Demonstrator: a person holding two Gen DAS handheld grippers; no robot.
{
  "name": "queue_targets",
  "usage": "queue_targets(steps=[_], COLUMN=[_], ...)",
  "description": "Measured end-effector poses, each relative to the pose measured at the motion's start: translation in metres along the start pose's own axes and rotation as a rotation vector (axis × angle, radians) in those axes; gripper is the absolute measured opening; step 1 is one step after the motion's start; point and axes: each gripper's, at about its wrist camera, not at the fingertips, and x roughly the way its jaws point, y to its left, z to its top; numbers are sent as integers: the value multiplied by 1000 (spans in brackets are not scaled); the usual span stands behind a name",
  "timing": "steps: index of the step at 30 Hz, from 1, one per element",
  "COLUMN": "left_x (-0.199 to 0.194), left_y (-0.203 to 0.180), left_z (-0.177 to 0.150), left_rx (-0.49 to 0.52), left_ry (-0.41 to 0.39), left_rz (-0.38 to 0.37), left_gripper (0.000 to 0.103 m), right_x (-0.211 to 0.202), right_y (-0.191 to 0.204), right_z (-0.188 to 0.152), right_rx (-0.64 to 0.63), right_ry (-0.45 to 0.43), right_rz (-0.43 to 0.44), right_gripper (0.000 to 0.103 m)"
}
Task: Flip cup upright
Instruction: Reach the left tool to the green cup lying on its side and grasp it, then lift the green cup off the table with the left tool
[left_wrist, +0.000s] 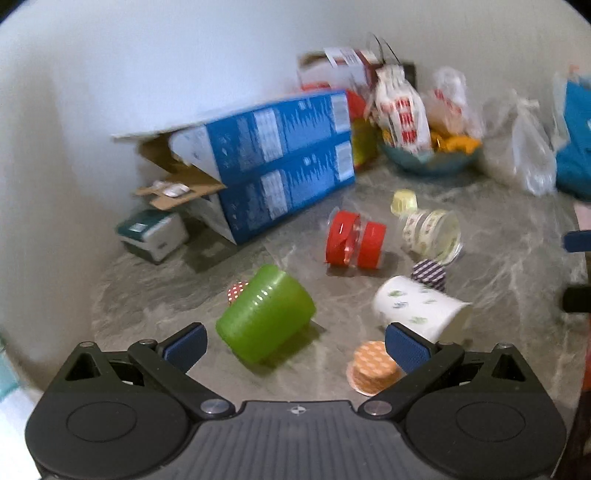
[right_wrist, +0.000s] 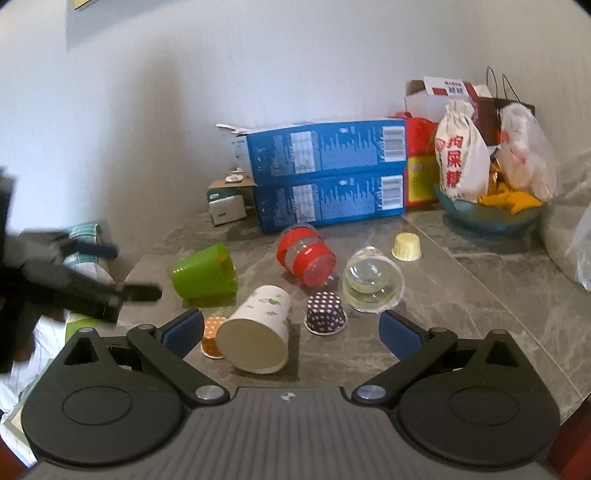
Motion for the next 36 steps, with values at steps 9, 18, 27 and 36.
queue_targets(steps=[9,18,27,36], left_x=[74,114,118,96], left_y=[23,31,30,24], left_z=[30,26,21,13], left_rx=[235,284,302,256], left_ry=[120,237,266,256], left_rz=[-135,-99,-63,3], left_gripper=[93,76,70,70], right_x=[-7,-15,-4,-12], right_y=[-25,-47,-45,-39], right_z=[-12,-14,-17,-14], right_rx=[52,127,147,168], right_ry=[73,114,153,140], right_rz=[-3,4,37,53], right_gripper=[102,102,102,102])
